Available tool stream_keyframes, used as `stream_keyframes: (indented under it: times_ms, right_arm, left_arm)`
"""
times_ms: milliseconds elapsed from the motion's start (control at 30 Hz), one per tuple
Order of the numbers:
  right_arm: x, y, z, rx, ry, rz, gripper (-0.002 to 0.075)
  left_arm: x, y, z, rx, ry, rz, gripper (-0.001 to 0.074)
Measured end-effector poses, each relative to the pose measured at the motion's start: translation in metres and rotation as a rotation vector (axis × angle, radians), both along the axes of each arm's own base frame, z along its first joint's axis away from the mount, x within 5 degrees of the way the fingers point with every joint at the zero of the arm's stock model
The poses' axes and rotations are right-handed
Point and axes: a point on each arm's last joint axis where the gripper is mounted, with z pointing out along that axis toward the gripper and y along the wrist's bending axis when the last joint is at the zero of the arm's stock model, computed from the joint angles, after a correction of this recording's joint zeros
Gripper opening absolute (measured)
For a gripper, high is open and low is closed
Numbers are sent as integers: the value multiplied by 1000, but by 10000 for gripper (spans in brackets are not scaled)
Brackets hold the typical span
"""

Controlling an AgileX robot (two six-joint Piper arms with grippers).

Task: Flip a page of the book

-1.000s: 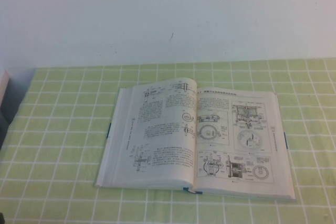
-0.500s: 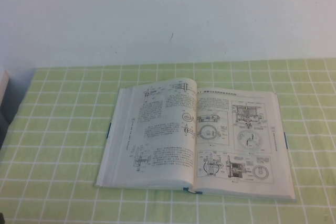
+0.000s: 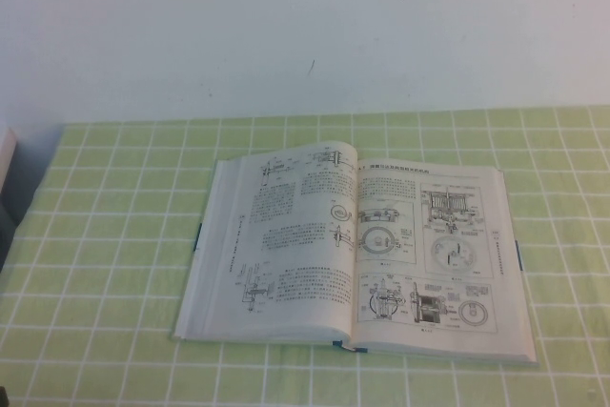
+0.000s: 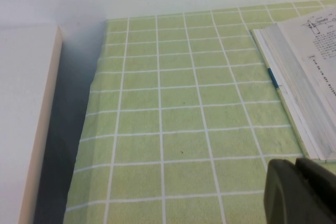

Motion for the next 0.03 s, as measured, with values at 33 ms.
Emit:
stream_keyframes:
  times_ms: [33]
  right_arm:
    - [0, 0, 0, 0, 0, 0, -2]
  left_arm:
    - [0, 0, 0, 0, 0, 0, -4]
